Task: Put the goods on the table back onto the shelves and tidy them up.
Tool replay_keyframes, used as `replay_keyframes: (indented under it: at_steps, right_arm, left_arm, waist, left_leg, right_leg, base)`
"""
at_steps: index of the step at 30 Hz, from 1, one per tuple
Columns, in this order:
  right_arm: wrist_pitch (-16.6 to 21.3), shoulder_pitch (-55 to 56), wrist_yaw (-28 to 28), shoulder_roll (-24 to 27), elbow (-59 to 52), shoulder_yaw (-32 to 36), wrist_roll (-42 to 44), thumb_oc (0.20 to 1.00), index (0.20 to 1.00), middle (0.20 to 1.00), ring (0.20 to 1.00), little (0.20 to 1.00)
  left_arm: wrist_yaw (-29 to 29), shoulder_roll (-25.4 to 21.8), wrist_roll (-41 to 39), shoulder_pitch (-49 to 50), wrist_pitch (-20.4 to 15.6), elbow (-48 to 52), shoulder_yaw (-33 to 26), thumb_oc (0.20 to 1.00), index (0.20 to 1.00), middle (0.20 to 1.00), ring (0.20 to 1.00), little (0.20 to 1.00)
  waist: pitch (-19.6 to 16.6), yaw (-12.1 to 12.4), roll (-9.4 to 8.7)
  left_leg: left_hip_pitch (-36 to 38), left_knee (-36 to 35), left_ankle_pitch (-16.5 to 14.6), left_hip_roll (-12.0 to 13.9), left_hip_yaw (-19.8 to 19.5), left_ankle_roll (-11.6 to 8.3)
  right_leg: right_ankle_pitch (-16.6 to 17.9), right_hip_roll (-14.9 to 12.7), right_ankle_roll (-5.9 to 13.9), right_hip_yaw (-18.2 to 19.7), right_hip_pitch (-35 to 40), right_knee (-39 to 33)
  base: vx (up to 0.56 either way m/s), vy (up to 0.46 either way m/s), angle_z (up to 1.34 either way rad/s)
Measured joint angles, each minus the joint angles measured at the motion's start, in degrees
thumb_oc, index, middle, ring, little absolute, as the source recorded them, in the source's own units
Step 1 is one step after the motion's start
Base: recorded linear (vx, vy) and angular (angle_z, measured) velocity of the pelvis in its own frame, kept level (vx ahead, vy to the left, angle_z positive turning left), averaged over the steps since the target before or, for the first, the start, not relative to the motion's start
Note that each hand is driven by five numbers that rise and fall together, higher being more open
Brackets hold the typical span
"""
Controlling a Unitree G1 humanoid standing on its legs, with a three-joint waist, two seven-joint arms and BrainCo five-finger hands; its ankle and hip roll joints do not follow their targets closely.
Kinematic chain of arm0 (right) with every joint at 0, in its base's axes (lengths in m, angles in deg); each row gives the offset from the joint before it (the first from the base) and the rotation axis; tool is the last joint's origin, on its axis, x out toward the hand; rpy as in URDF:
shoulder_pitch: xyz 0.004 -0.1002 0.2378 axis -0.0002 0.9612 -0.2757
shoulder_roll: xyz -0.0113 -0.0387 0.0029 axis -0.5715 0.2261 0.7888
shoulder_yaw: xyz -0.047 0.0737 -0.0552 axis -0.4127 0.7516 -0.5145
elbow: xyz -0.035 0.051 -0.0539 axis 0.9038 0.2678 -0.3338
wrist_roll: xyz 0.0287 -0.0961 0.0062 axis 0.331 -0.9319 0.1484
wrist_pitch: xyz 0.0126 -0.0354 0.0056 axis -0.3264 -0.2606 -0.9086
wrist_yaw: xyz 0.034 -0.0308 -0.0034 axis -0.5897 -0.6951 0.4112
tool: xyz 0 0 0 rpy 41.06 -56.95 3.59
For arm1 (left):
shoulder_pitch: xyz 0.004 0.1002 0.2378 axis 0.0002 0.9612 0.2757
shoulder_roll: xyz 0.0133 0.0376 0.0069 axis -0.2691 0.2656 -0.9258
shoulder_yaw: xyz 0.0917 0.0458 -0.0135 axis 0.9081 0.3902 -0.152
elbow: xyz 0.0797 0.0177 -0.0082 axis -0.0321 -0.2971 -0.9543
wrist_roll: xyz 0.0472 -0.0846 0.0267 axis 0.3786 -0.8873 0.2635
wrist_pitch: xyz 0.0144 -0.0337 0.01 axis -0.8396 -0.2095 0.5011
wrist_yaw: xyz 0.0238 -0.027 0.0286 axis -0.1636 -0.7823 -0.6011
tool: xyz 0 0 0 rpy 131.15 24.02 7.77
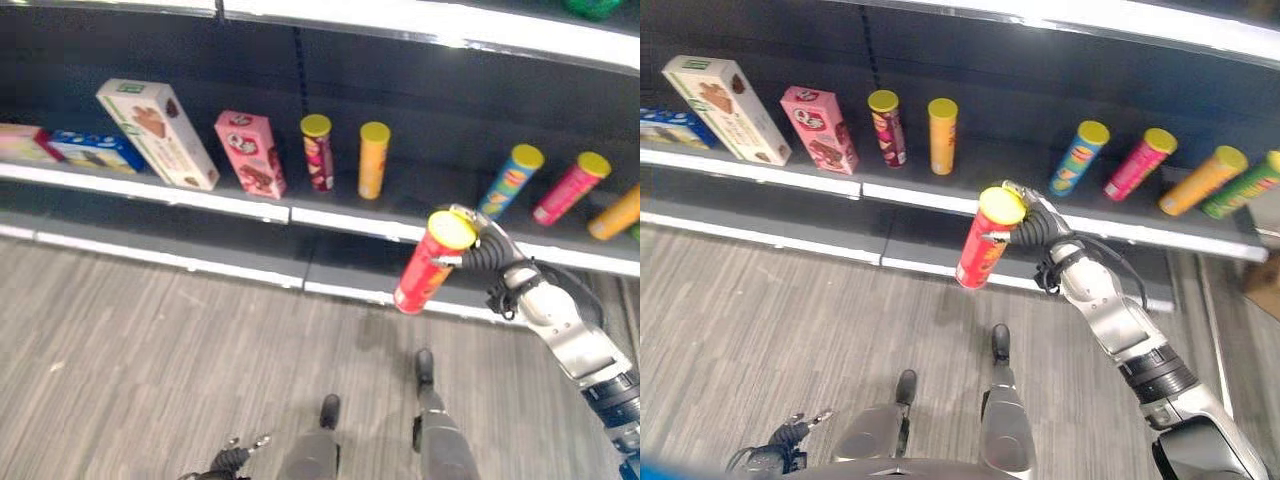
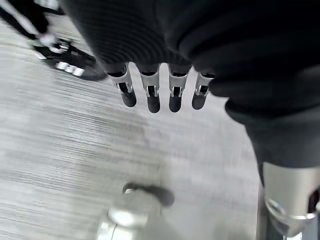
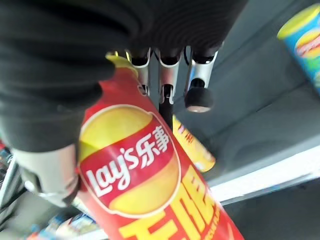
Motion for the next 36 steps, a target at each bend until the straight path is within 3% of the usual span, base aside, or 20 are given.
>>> replay_keyframes:
  at_steps: [1,2,3,4,7,9,12,16,17,18,21,26,36]
  right_arm:
    - [0.0,-1.0,0.0,0.2,0.5,0.0,0.0,0.2,0.2,0.2,0.2,0.2]
    - [0.0,-1.7,0.0,0.2,0.7,0.0,0.0,0.2,0.2,0.2,0.2,0.2]
    - [0.1,-2.7,0.0,0.6,0.6,0.1,0.5,0.2,0.2,0.2,0.2,0.2]
    - [0.1,-2.9,0.0,2.5,0.5,0.1,1.2,0.2,0.2,0.2,0.2,0.2]
    - [0.2,-3.1,-0.3,3.8,1.7,1.2,1.2,0.2,0.2,0.2,0.2,0.2]
    - [0.1,-3.5,-0.8,4.1,2.1,2.5,1.1,0.2,0.2,0.2,0.2,0.2]
    - [-0.1,-3.5,-2.9,4.0,2.4,2.8,0.5,0.2,0.2,0.2,0.2,0.2]
    - [-0.9,-3.9,-10.6,-0.9,7.9,7.1,-8.2,0.2,0.2,0.2,0.2,0.2]
    - [-1.3,-9.1,-16.0,-5.9,17.4,6.6,-13.2,0.2,0.2,0.2,0.2,0.2]
    - [-2.5,-12.1,-18.4,-6.8,22.8,6.6,-14.8,0.2,0.2,0.2,0.2,0.2]
    - [-4.5,-16.8,-23.3,-4.5,32.9,6.5,-17.7,0.2,0.2,0.2,0.2,0.2]
    - [-7.0,-21.5,-29.9,2.0,41.1,5.6,-19.7,0.2,0.2,0.2,0.2,0.2]
    - [-7.8,-21.8,-32.4,2.2,45.2,4.9,-21.4,0.2,0.2,0.2,0.2,0.2]
  left_arm:
    - [0.1,0.6,0.0,0.0,0.2,-0.4,-0.3,1.0,1.0,1.0,1.0,1.0]
    - [0.1,1.3,0.0,0.9,0.3,-0.3,-0.5,1.0,1.0,1.0,1.0,1.0]
    - [-0.1,2.8,0.0,3.1,0.7,-0.3,-0.4,1.0,1.0,1.0,1.0,1.0]
    - [-0.3,4.0,0.0,4.0,1.0,-0.3,0.4,1.0,1.0,1.0,1.0,1.0]
    - [0.2,6.0,-1.1,3.3,0.8,1.1,1.3,1.0,1.0,1.0,1.0,1.0]
    - [-0.1,6.3,-1.1,3.3,0.8,3.2,1.3,1.0,1.0,1.0,1.0,1.0]
    - [-0.1,6.6,-1.1,3.4,0.8,3.8,1.3,1.0,1.0,1.0,1.0,1.0]
    - [0.0,6.4,-1.0,3.4,0.8,5.0,1.3,1.0,1.0,1.0,1.0,1.0]
    - [0.6,5.6,-1.0,4.5,0.8,6.7,3.2,1.0,1.0,1.0,1.0,1.0]
    - [0.7,5.4,-1.0,4.4,0.7,7.4,4.3,1.0,1.0,1.0,1.0,1.0]
    - [1.7,5.0,-1.1,4.5,-0.1,8.7,5.9,1.0,1.0,1.0,1.0,1.0]
    - [2.9,4.2,-1.3,4.0,-1.3,9.2,9.2,1.0,1.0,1.0,1.0,1.0]
    - [3.0,4.2,-1.3,1.7,-2.0,9.3,9.2,1.0,1.0,1.0,1.0,1.0]
  waist:
    - [0.1,0.3,0.99]
    - [0.2,0.7,1.48]
    - [-0.1,0.7,3.01]
    - [0.0,1.1,2.87]
    - [-0.5,0.0,5.07]
    - [-0.6,-0.1,6.14]
    - [-1.5,-0.5,7.58]
    - [-1.7,0.3,8.1]
    - [-1.7,0.8,8.58]
    - [-1.7,1.4,9.24]
    - [-1.5,3.5,11.53]
    - [-0.1,3.7,14.09]
    - [1.4,2.9,14.65]
  left_leg:
    - [0.5,-1.5,0.4,2.1,-0.8,-2.5]
    - [0.8,-2.9,0.3,4.1,-1.1,-3.21]
    - [1.2,-3.6,0.4,8.4,-0.9,-3.34]
    - [1.0,-3.4,0.3,11.1,-0.9,-3.45]
    - [-0.3,-2.0,-1.0,13.3,0.5,-3.98]
    - [-0.9,-2.3,-0.9,13.2,0.7,-4.07]
    - [1.1,-4.5,2.0,12.5,1.8,-8.42]
    - [2.1,-5.1,2.0,9.9,1.7,-8.54]
    - [2.0,-5.1,2.1,8.8,1.7,-8.42]
    - [1.9,-5.1,2.3,8.5,1.4,-8.12]
    - [0.7,-5.1,2.8,7.5,-0.3,-7.52]
    - [-2.0,-5.1,3.8,6.7,-3.1,-7.46]
    - [-3.0,-5.1,3.9,6.6,-3.7,-7.51]
  right_leg:
    - [3.4,1.6,-1.56,-1.1,0.8,-1.2]
    - [3.4,3.3,-1.61,-2.4,1.1,-1.7]
    - [5.1,6.8,-3.9,-6.1,3.7,-4.6]
    - [5.1,9.4,-6.0,-8.0,4.5,-5.2]
    - [3.5,11.2,-8.43,-11.8,6.3,-5.2]
    - [3.4,11.0,-8.49,-12.1,5.7,-4.9]
    - [3.7,9.8,-8.0,-12.0,6.3,-4.9]
    - [3.5,6.7,-6.29,-12.6,7.8,-5.0]
    - [3.6,5.8,-5.76,-12.6,7.9,-5.0]
    - [3.8,5.5,-5.46,-12.7,7.8,-5.0]
    - [3.9,4.2,-5.04,-14.2,7.5,-4.9]
    - [4.0,3.3,-4.7,-17.2,6.6,-4.9]
    - [3.5,3.2,-4.12,-17.8,5.9,-4.9]
  base:
    - [0.23,-0.303,0.94]
    - [0.18,-0.251,0.75]
    - [0.23,-0.269,0.64]
    - [0.22,-0.25,0.68]
    - [0.17,-0.175,0.52]
    - [0.1,-0.054,0.19]
    - [0.07,-0.025,0.03]
    - [0.02,-0.005,0.19]
    - [-0.04,0.001,0.07]
    - [-0.04,0.004,0.25]
    - [-0.06,-0.001,0.31]
    - [-0.03,-0.01,0.25]
    - [-0.01,-0.004,0.04]
